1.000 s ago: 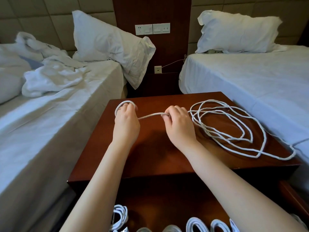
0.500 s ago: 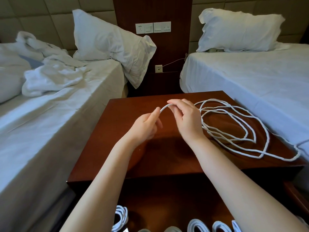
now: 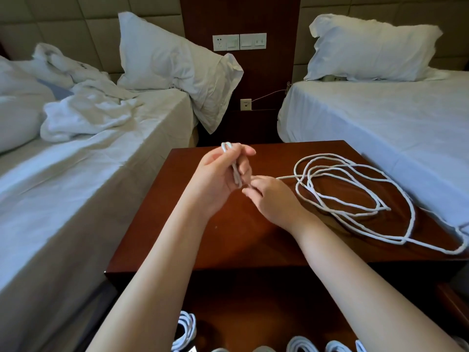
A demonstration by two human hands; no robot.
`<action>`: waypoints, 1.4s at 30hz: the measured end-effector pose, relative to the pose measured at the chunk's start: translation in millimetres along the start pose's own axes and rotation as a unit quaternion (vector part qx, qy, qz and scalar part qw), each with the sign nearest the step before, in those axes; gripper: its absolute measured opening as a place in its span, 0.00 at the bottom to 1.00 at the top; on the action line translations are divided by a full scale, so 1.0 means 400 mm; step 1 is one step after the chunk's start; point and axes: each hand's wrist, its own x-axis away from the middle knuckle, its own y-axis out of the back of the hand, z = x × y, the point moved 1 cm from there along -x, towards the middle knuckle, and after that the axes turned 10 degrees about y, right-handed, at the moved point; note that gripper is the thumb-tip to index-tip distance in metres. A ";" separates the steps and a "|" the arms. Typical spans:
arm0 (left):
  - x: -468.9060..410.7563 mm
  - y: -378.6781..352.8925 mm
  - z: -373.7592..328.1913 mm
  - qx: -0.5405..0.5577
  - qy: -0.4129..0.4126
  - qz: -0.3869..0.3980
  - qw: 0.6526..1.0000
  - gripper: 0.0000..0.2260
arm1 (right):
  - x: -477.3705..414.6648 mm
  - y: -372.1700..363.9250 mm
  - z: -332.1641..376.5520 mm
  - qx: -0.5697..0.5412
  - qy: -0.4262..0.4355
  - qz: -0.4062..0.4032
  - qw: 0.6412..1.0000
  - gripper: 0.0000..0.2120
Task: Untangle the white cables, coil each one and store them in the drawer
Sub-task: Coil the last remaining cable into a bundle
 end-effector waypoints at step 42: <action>0.003 0.018 0.029 -0.264 0.172 0.036 0.948 0.28 | -0.012 0.046 -0.017 0.169 0.140 -0.287 0.933 0.18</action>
